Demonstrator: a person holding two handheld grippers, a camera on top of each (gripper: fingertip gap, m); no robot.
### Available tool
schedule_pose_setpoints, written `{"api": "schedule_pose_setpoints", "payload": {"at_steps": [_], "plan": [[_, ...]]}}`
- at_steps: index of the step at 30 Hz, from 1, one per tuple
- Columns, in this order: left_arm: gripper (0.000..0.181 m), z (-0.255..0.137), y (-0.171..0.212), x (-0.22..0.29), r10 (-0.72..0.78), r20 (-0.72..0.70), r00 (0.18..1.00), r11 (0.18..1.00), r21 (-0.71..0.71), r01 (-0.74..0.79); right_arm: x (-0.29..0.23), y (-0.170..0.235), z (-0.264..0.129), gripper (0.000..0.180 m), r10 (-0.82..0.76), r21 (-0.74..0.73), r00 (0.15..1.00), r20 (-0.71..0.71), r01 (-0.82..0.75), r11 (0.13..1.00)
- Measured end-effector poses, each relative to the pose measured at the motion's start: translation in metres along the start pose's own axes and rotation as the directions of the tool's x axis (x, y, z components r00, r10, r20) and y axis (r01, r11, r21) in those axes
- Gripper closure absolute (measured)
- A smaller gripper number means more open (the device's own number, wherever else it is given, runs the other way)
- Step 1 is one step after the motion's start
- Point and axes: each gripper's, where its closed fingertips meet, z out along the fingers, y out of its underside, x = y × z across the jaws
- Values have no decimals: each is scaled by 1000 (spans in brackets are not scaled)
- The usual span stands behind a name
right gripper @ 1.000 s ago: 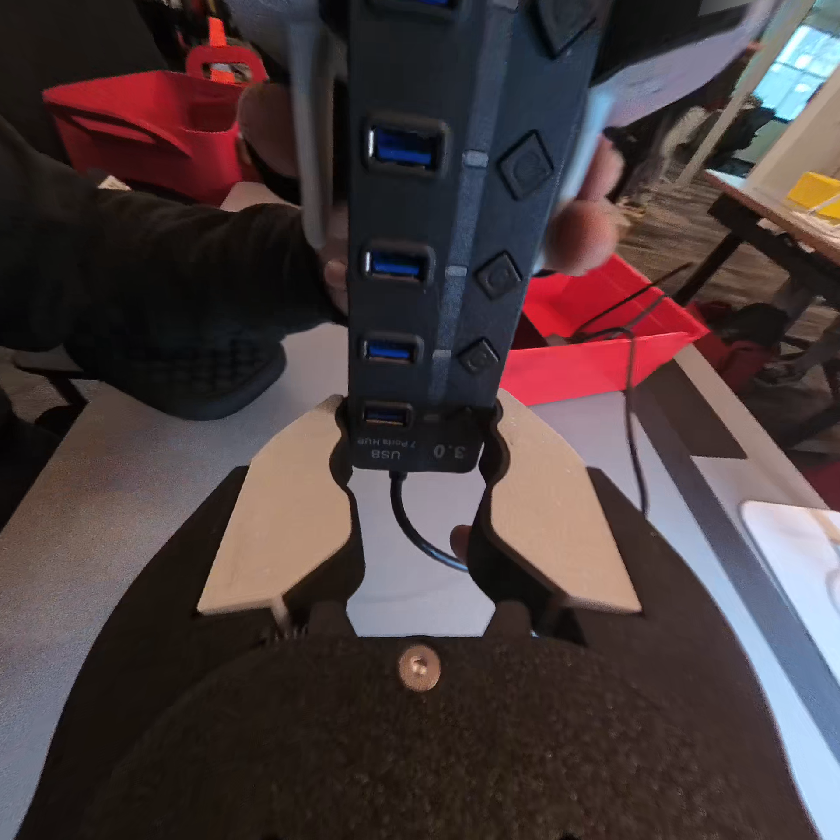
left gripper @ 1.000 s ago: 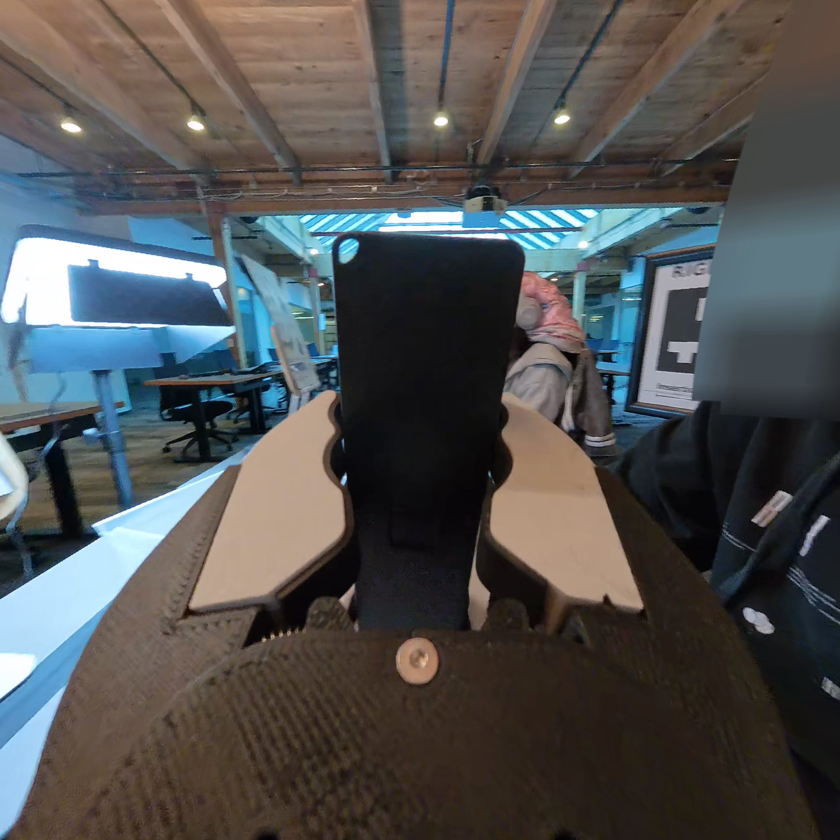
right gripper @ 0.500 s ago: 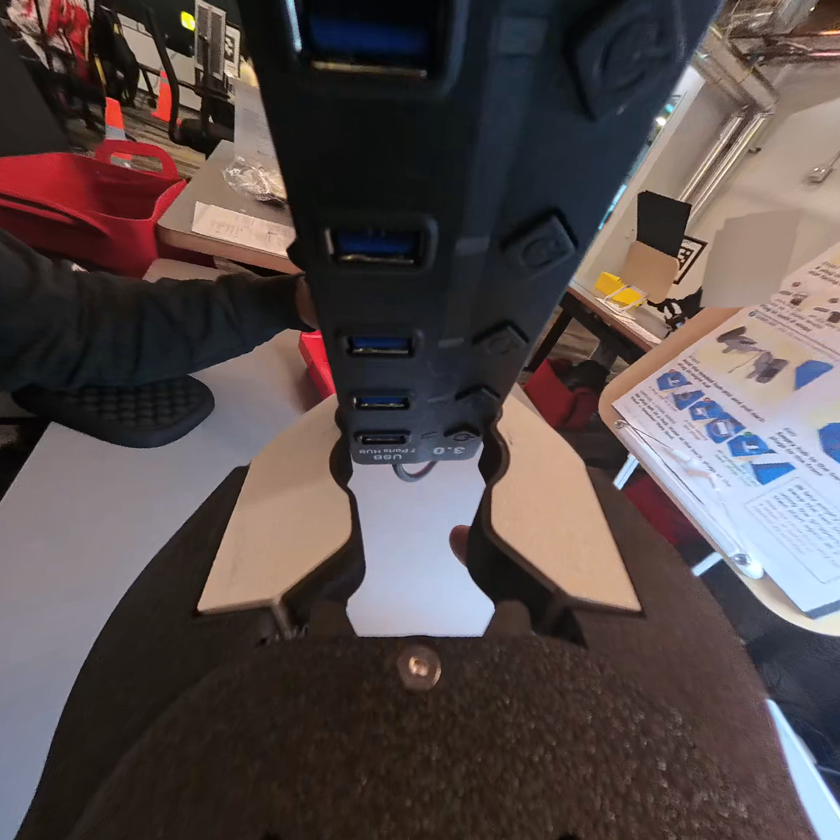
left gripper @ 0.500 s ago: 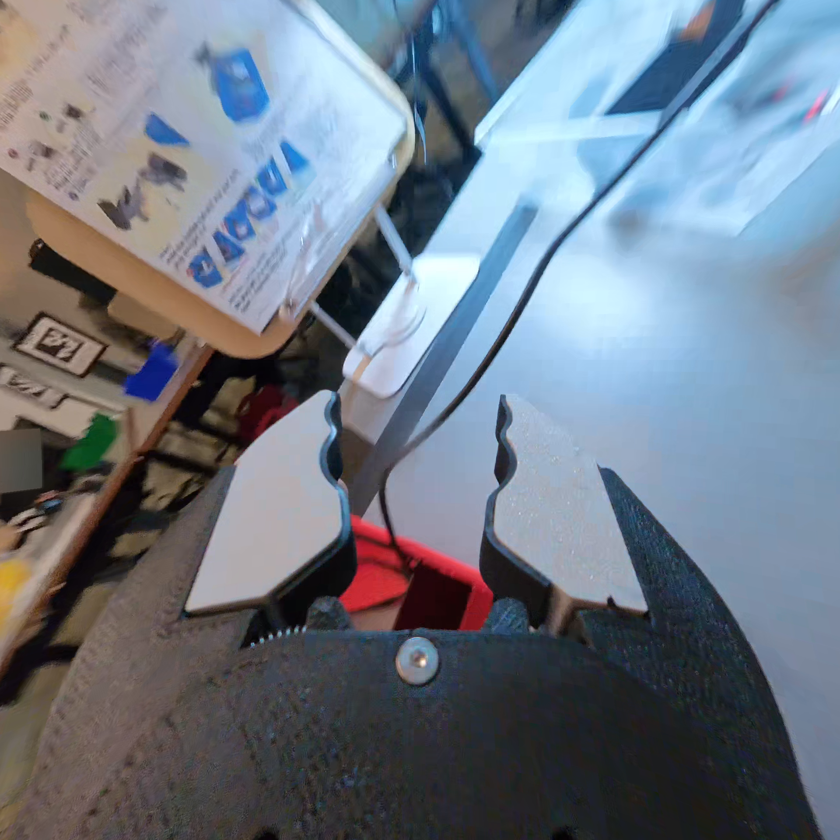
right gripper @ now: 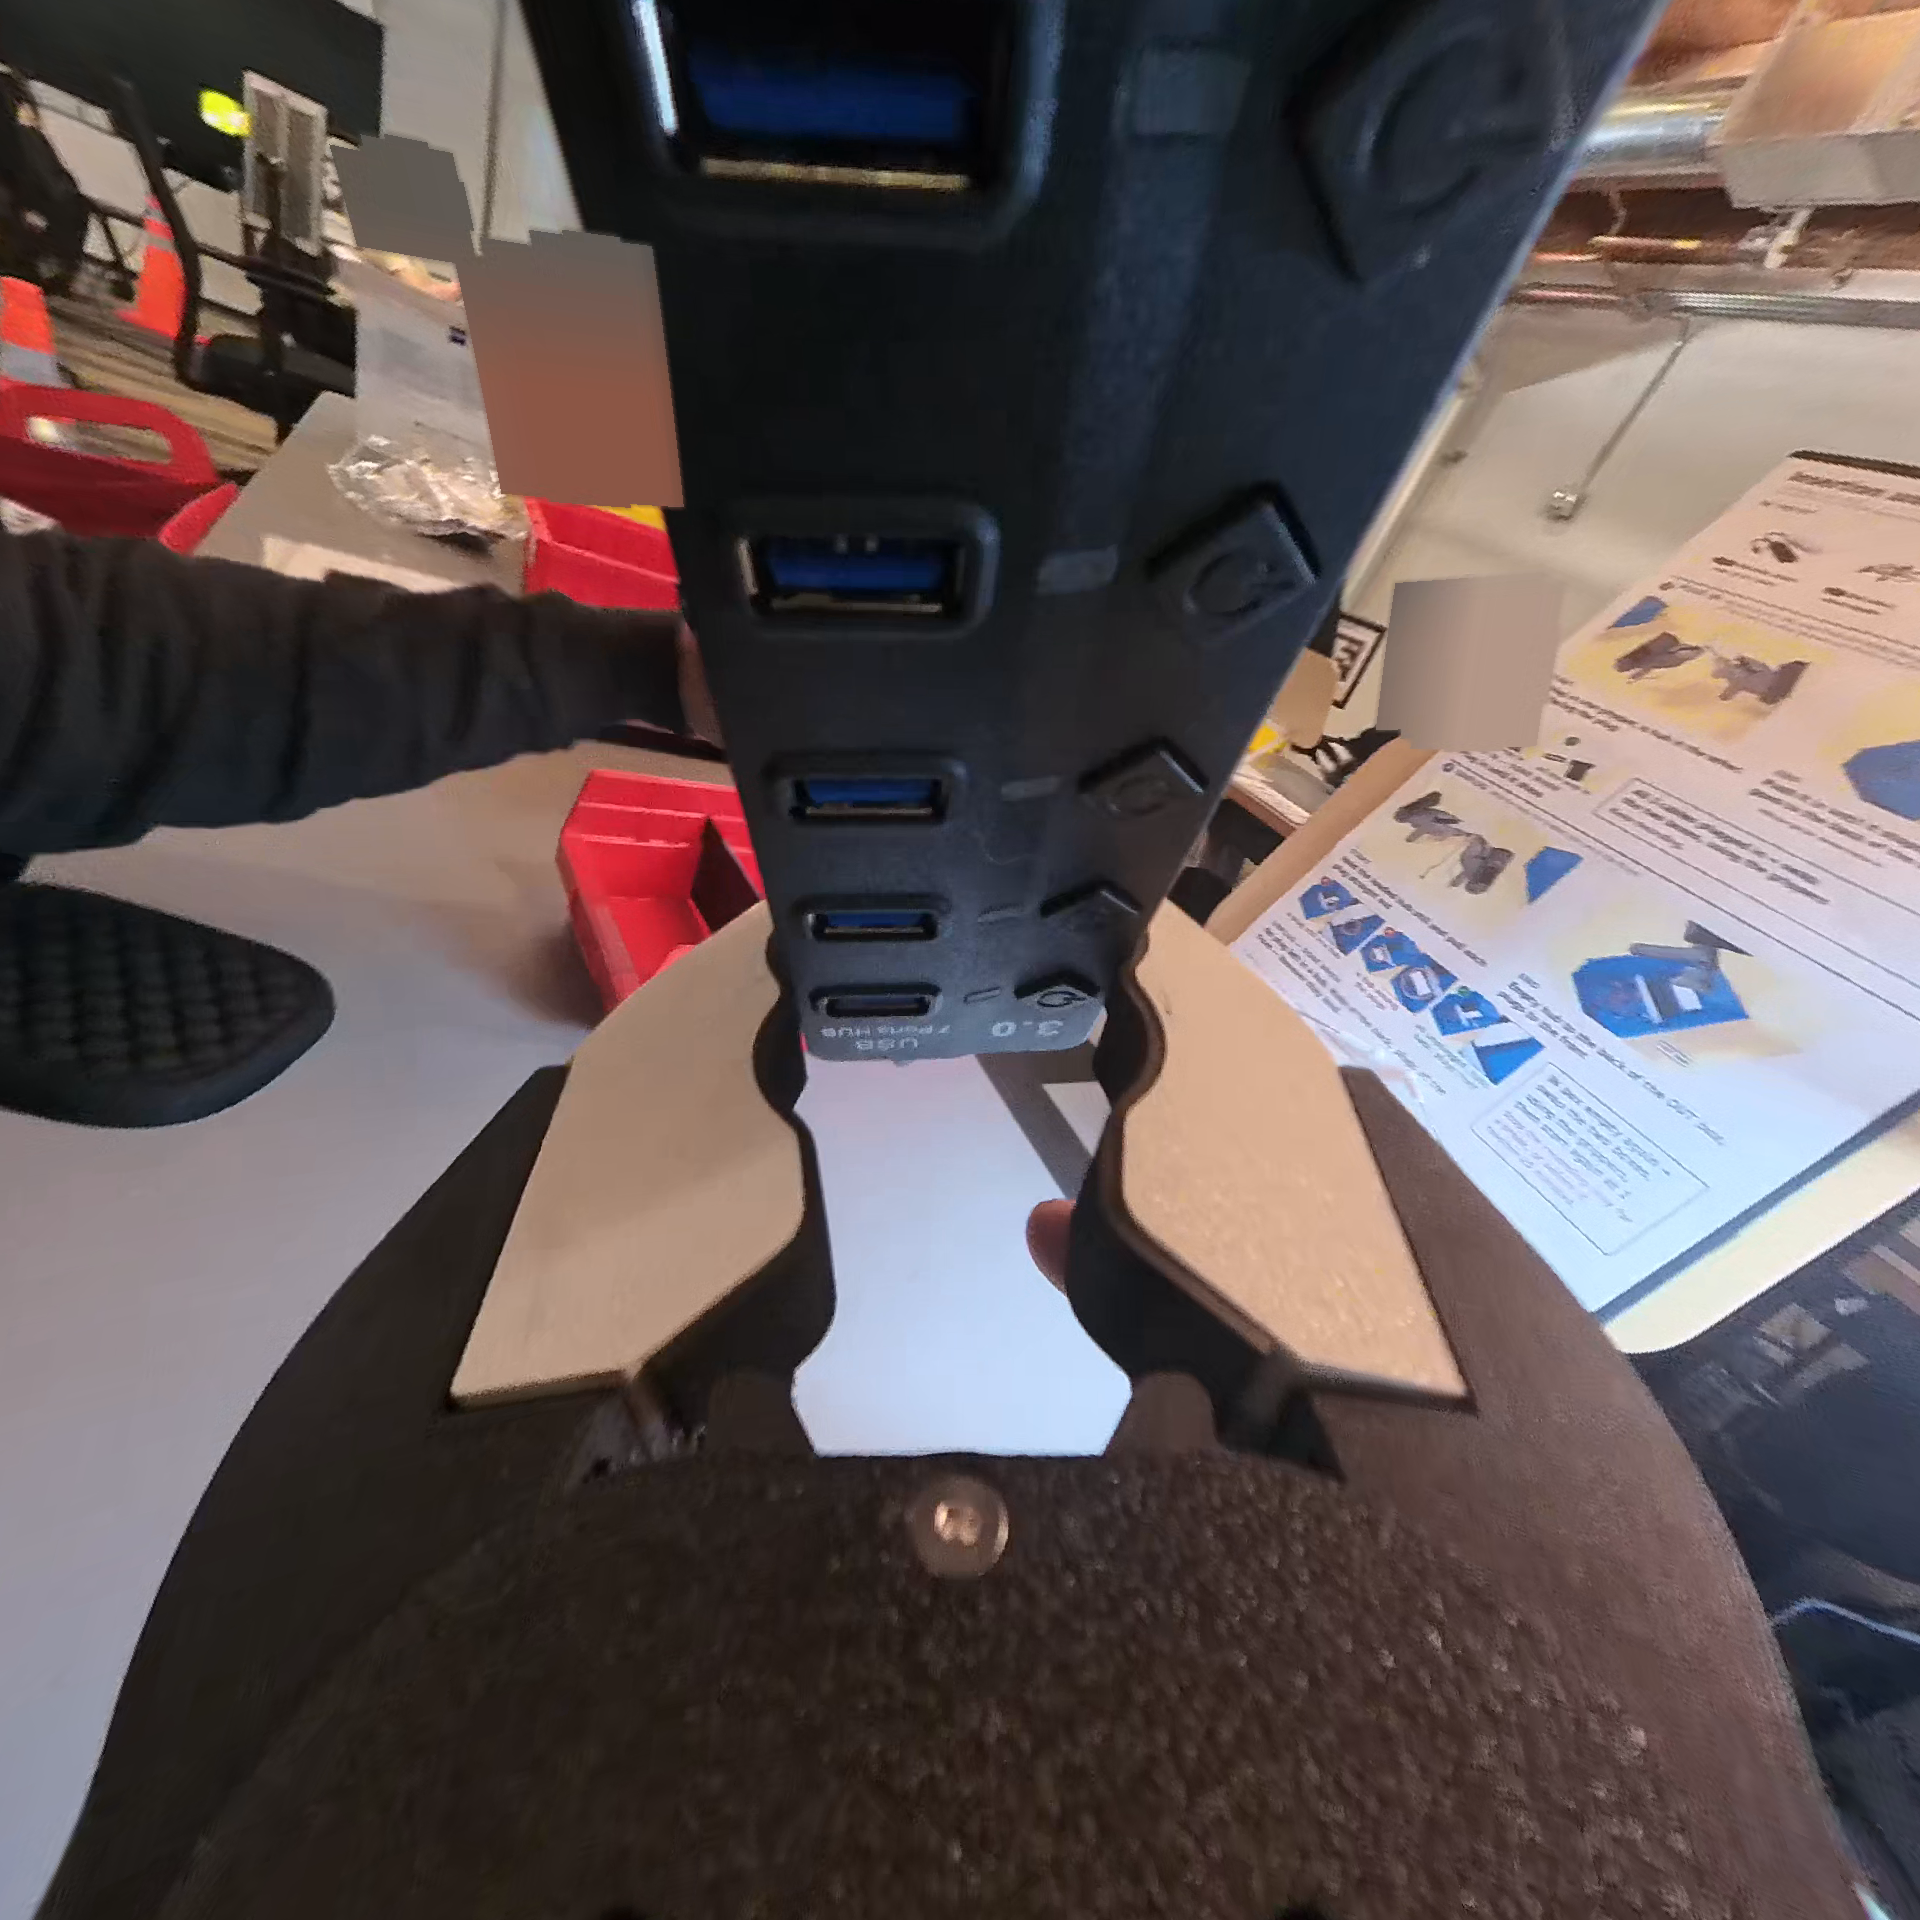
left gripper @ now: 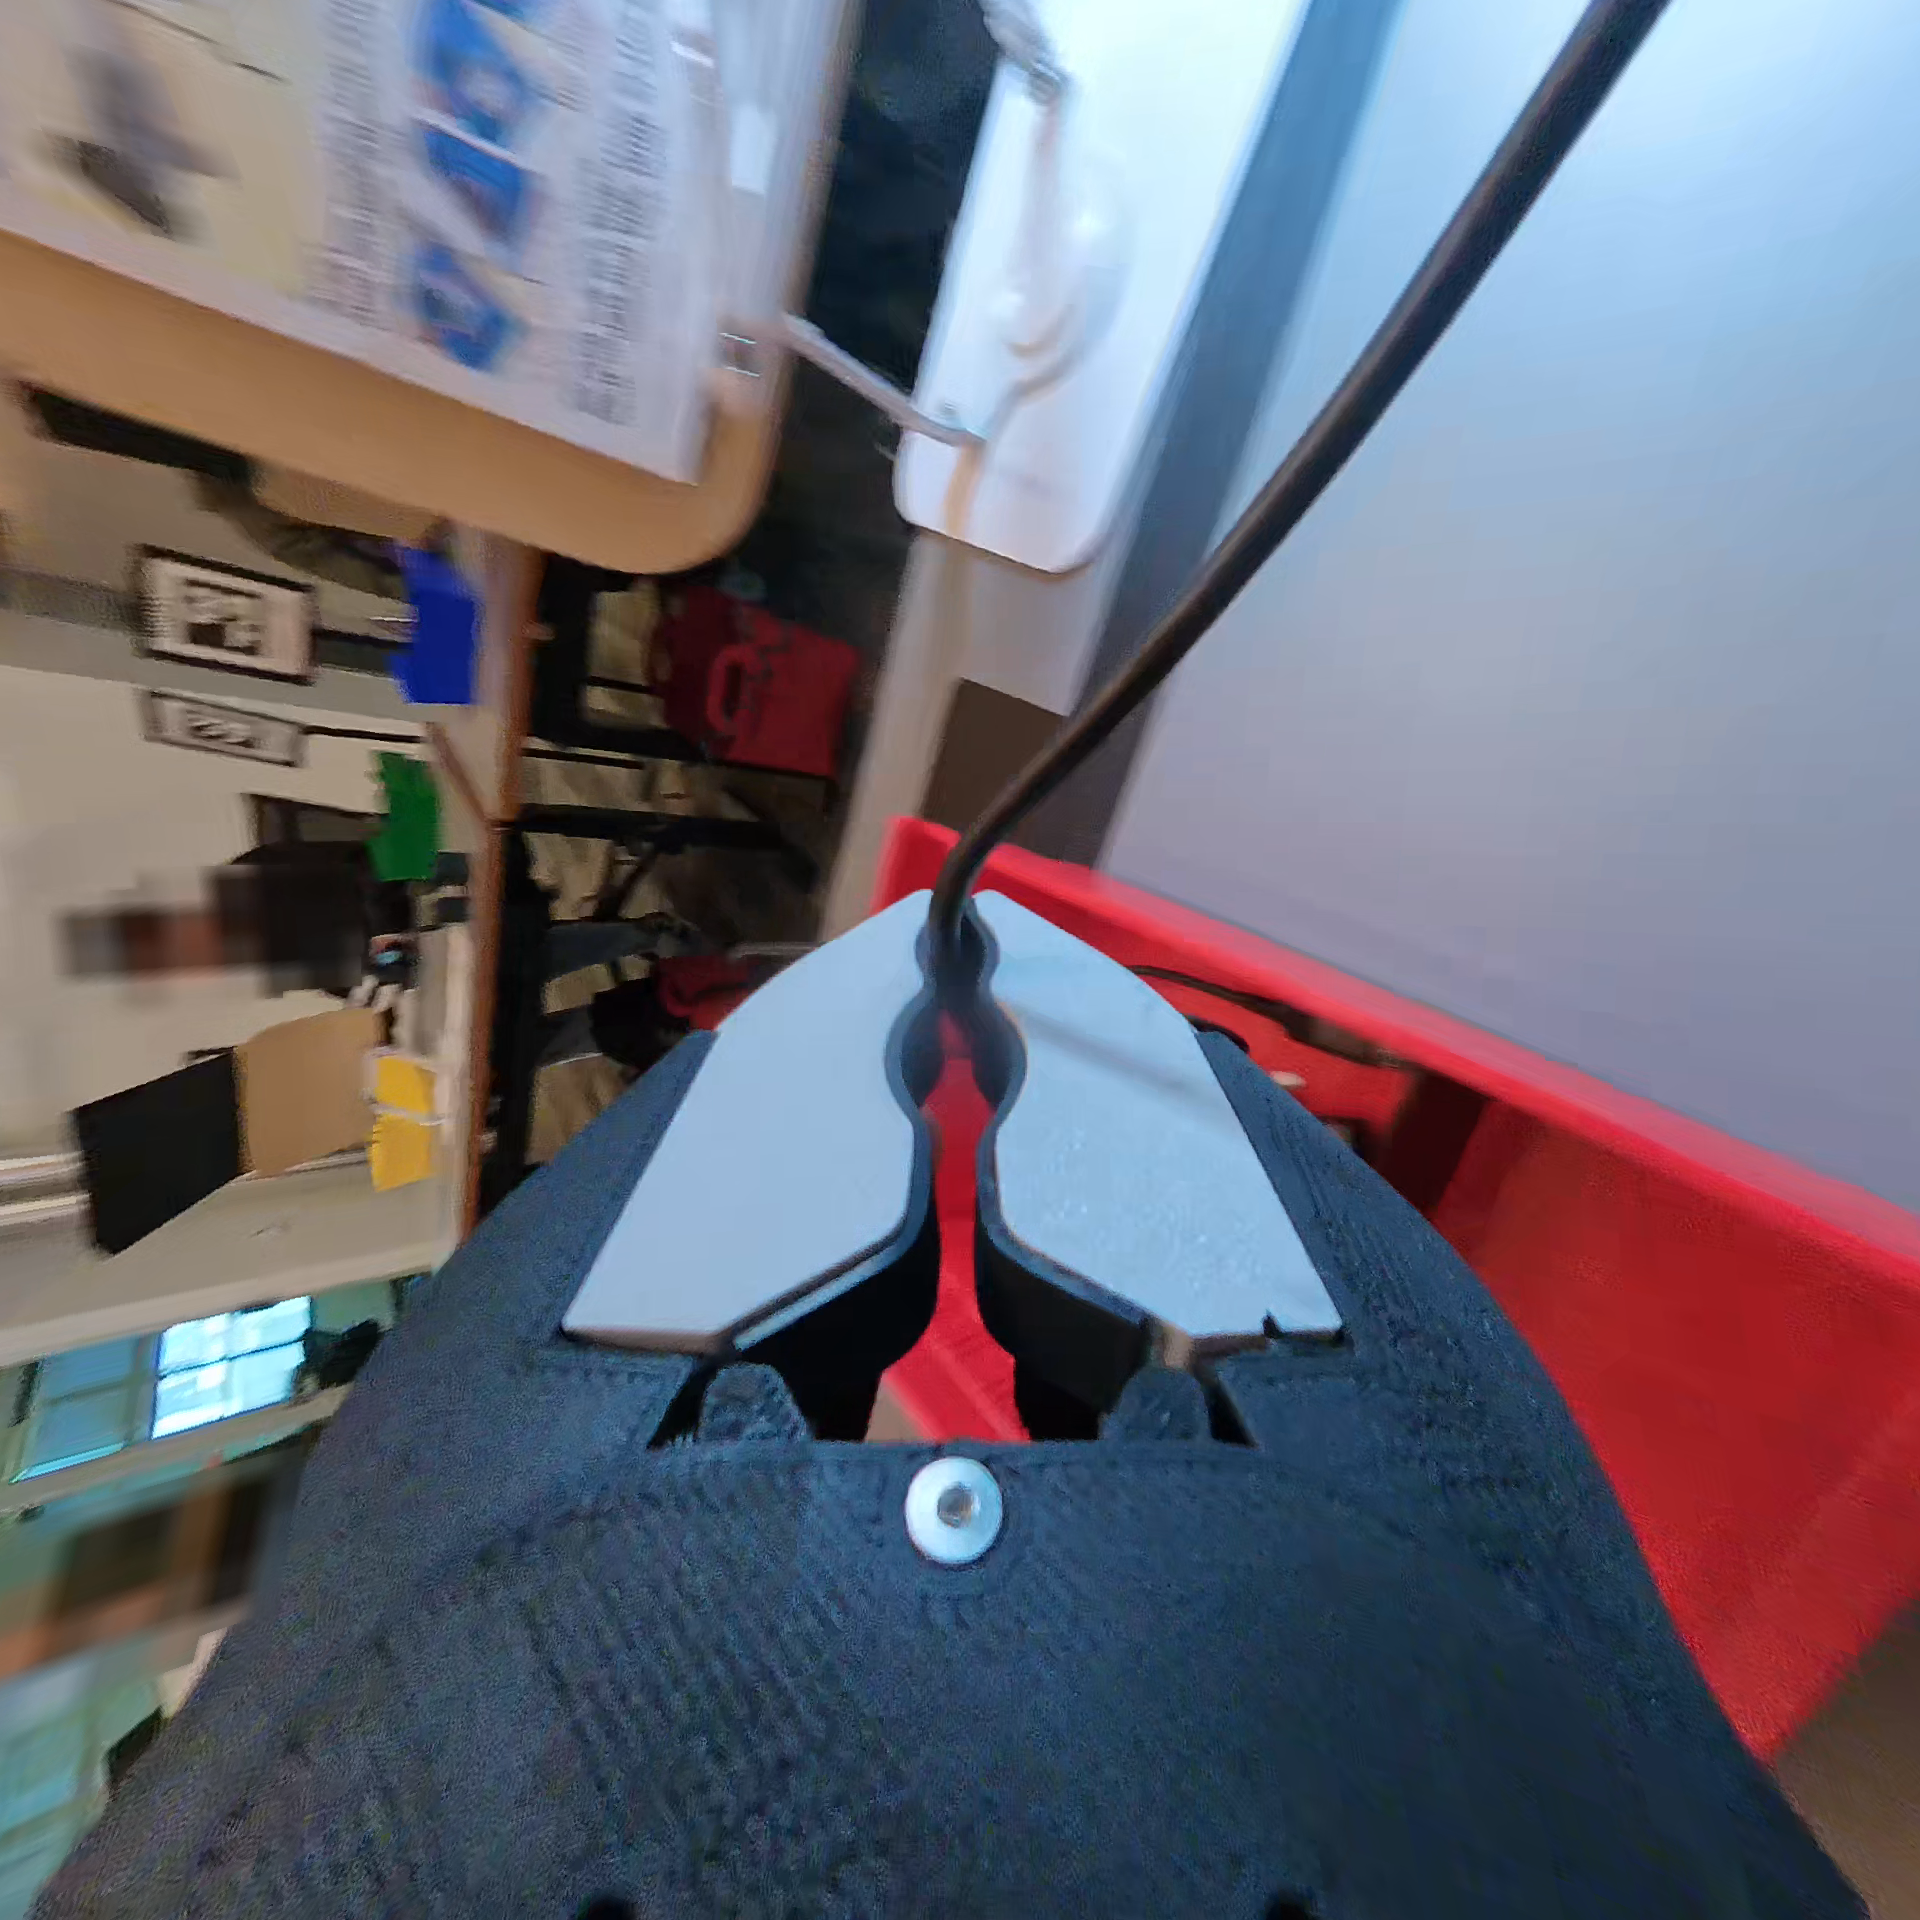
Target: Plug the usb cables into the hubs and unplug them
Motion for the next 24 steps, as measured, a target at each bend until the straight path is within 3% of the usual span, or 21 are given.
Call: {"api": "schedule_pose_setpoints", "payload": {"at_steps": [4,9,12,15,20,24], "plan": [[181,-66,-32,-96,-39,268,963,996,88,16,16,1,1,125,61,39,996,-70,-58,998],[181,-162,-100,-161,-36,407,913,979,198,-50,22,-1,3,125,96,64,989,-110,-89,994],[181,-205,-134,-183,58,529,847,971,167,-171,23,-8,0,125,107,94,987,-124,-95,991],[181,-224,-152,-202,166,608,776,962,72,-262,25,-14,-4,125,113,117,983,-142,-97,988],[181,-233,-168,-205,233,611,757,949,26,-313,25,-19,-9,125,103,111,983,-150,-87,990],[181,-202,-174,-155,129,345,930,964,176,-199,21,-6,-6,125,89,19,989,-116,-88,996]]}}
